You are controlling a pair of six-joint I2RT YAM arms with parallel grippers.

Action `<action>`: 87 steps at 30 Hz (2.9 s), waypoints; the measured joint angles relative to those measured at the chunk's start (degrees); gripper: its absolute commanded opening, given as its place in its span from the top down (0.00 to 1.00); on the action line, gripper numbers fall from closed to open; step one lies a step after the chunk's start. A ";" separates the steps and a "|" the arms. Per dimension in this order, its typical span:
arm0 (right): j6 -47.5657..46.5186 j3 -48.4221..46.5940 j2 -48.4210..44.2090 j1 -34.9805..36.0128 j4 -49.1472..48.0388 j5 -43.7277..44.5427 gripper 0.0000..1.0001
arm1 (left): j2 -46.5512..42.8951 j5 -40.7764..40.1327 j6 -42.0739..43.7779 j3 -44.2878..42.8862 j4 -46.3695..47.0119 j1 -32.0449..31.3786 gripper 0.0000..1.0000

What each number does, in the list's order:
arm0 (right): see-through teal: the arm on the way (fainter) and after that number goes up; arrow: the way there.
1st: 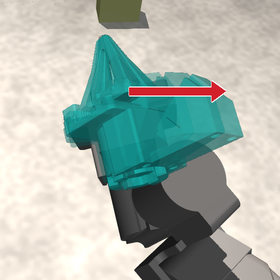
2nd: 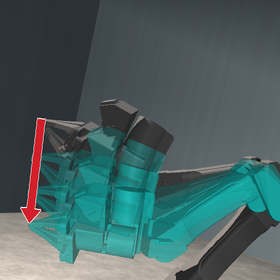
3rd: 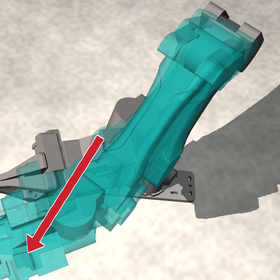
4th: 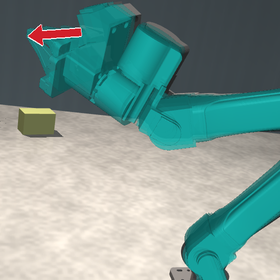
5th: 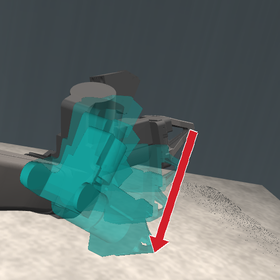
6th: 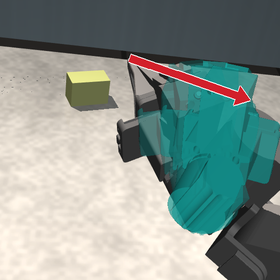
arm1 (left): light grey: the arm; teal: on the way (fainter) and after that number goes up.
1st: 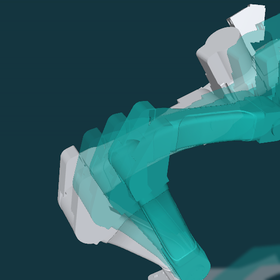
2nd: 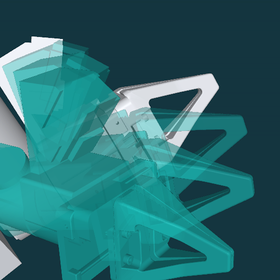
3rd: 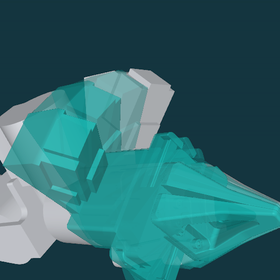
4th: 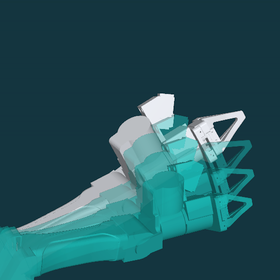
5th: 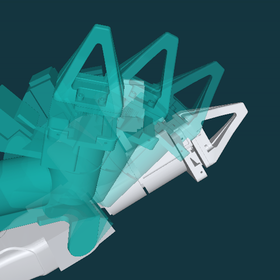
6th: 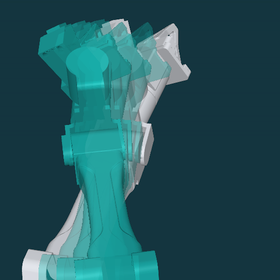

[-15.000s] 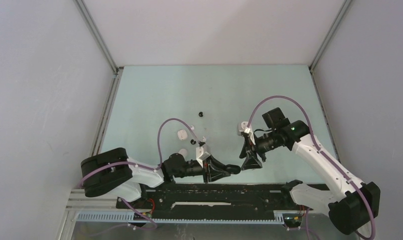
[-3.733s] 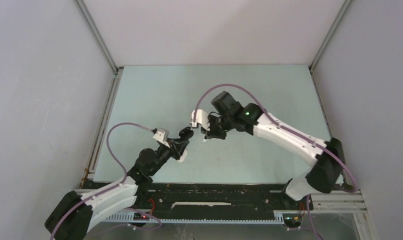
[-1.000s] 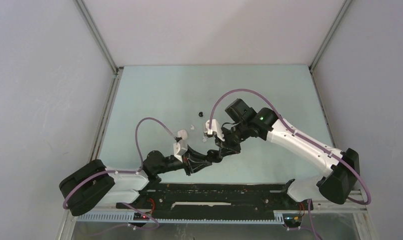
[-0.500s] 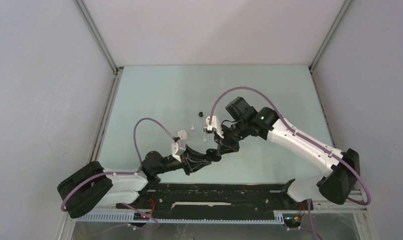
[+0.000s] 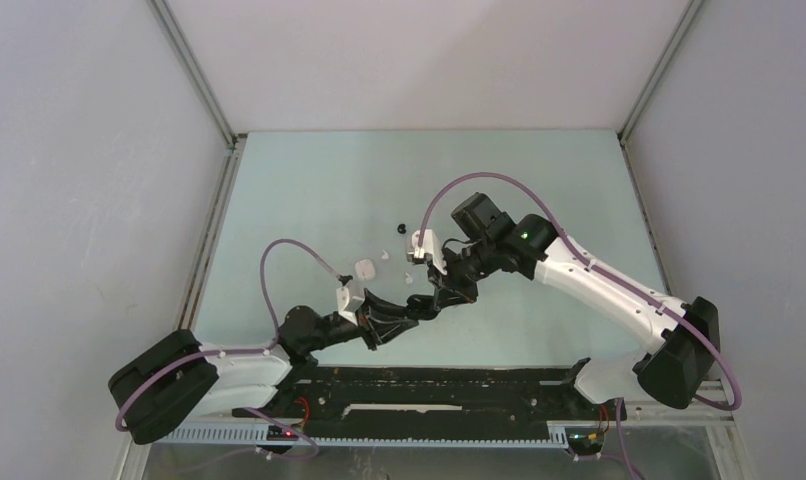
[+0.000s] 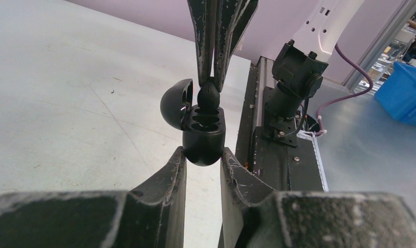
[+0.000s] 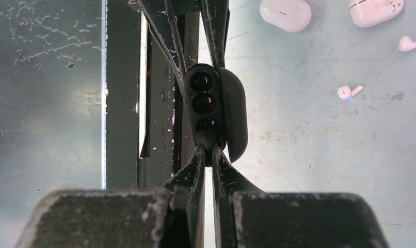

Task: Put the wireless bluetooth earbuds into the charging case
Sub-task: Insert the left earbud into the left side groove of the charging case, then pass from the left arm to the right

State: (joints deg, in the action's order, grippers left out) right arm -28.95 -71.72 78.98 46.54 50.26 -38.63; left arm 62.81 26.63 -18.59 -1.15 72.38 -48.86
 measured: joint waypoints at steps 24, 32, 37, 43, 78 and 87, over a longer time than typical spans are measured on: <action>1.68 0.00 1.64 0.85 -2.40 -0.11 0.80 | -0.98 -0.96 -0.04 0.48 -0.02 0.42 1.00; 1.44 0.00 1.60 1.27 -1.90 -0.17 0.68 | -1.46 -1.09 -0.07 0.46 0.02 0.63 1.00; 0.26 -0.44 0.07 -0.35 1.07 -1.75 0.67 | -1.31 -0.98 -0.48 0.46 0.04 0.63 1.00; -0.17 -1.95 -4.07 -5.22 2.34 -3.76 0.63 | -0.42 -0.83 -0.92 0.46 0.09 0.63 1.00; 0.28 -2.82 8.63 -2.16 2.34 -3.82 0.72 | 0.92 1.86 -1.11 0.39 0.37 0.68 1.00; 0.28 -3.93 9.09 -1.62 2.12 -4.07 0.95 | 1.49 3.13 -1.97 0.39 0.48 0.61 0.99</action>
State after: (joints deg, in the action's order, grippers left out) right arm -28.67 -75.66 88.07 44.93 52.38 -42.70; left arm 64.29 29.76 -20.56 -0.75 72.86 -48.25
